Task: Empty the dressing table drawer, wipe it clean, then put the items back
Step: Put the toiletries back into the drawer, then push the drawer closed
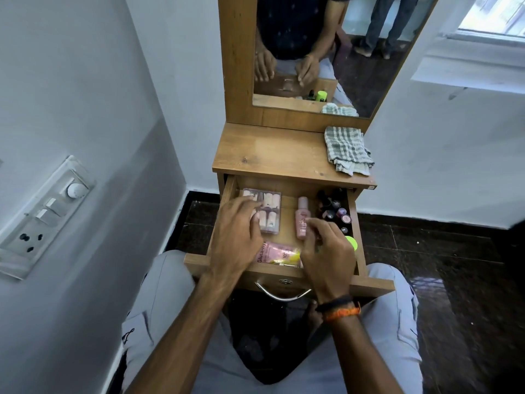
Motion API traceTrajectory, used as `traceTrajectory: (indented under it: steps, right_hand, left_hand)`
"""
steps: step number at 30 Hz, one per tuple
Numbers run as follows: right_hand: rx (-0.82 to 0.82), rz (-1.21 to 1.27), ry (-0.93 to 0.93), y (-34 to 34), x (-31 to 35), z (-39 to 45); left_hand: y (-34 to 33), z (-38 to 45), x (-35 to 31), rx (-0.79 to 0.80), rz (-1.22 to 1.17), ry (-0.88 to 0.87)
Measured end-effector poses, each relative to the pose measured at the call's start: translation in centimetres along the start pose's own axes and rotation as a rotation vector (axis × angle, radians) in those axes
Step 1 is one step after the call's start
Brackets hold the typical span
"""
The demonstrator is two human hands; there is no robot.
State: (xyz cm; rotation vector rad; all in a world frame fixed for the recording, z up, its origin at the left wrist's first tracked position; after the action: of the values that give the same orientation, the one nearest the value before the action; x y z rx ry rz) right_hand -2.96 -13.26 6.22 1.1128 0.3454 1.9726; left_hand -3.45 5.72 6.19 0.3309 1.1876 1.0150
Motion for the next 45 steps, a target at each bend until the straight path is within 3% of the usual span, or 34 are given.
traceTrajectory:
  steps: [3,8,17,45]
  right_hand:
    - [-0.144,-0.061,0.079,2.0,-0.9,-1.8]
    - [-0.186,-0.077,0.192,2.9,-1.3,-3.8]
    - [-0.033,-0.162,0.192,1.9,-2.3,-6.6]
    - [0.056,-0.257,0.337,-3.4,-5.1,0.2]
  left_hand:
    - [1.0,-1.7,-0.6,-0.176,0.078,-0.084]
    - [1.2,-4.8,-0.6,-0.262,0.174,-0.115]
    - [-1.3,-8.6,0.8,-0.185,0.173,-0.154]
    - [-4.3,-2.0,1.7,-0.094,0.223,-0.285]
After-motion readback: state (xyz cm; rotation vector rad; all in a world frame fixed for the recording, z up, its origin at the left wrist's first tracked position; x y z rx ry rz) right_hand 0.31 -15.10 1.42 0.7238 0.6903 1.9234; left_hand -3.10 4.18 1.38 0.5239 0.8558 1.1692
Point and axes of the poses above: each hand's wrist, its own z-axis towards the middle knuckle, its own y-axis out of the back of the hand, x = y × z, the point moved 7 cm from there along z, towards the middle knuckle, and after that the axes turned 7 degrees about -x, right-handed, at the moved point
